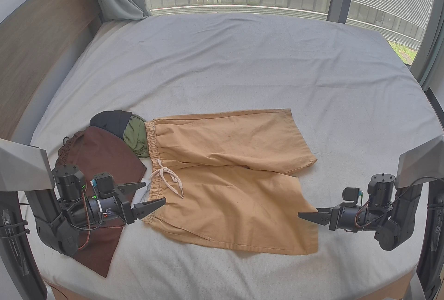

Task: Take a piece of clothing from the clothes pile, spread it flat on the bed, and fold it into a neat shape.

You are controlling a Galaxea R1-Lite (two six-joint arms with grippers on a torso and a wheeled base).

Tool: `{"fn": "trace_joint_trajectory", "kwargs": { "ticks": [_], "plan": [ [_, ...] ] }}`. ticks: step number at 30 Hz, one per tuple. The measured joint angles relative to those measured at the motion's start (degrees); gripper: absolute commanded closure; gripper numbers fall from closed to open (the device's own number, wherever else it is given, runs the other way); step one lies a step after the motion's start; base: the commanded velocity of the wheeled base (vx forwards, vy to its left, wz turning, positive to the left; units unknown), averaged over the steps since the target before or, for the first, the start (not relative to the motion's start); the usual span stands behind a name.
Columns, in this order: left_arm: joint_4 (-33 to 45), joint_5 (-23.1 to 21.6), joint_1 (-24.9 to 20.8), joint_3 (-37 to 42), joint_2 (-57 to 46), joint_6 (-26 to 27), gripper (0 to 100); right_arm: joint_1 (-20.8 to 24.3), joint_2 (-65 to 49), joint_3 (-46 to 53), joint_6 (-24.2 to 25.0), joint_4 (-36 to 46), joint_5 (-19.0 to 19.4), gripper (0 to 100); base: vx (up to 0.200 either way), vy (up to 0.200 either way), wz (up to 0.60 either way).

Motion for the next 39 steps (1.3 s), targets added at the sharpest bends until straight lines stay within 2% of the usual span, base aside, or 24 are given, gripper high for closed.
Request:
{"fn": "trace_joint_trajectory", "kwargs": {
  "ticks": [12, 19, 27, 39],
  "plan": [
    [0.0, 0.0, 0.0, 0.0, 0.0, 0.1, 0, 2.8, 2.7, -2.0, 2.0, 0.0, -1.0, 0, 0.0, 0.0, 0.0],
    [0.0, 0.0, 0.0, 0.0, 0.0, 0.1, 0, 3.9, 1.3, -3.4, 7.5, 0.0, -0.7, 0, 0.0, 0.0, 0.0],
    [0.0, 0.0, 0.0, 0.0, 0.1, 0.1, 0, 1.6, -3.1, -5.9, 11.3, -0.2, -0.6, 0, 0.0, 0.0, 0.0],
    [0.0, -0.1, -0.1, 0.0, 0.2, 0.1, 0, -1.4, -5.4, -7.1, 11.1, -0.1, -1.0, 0, 0.0, 0.0, 0.0]
  ]
}}
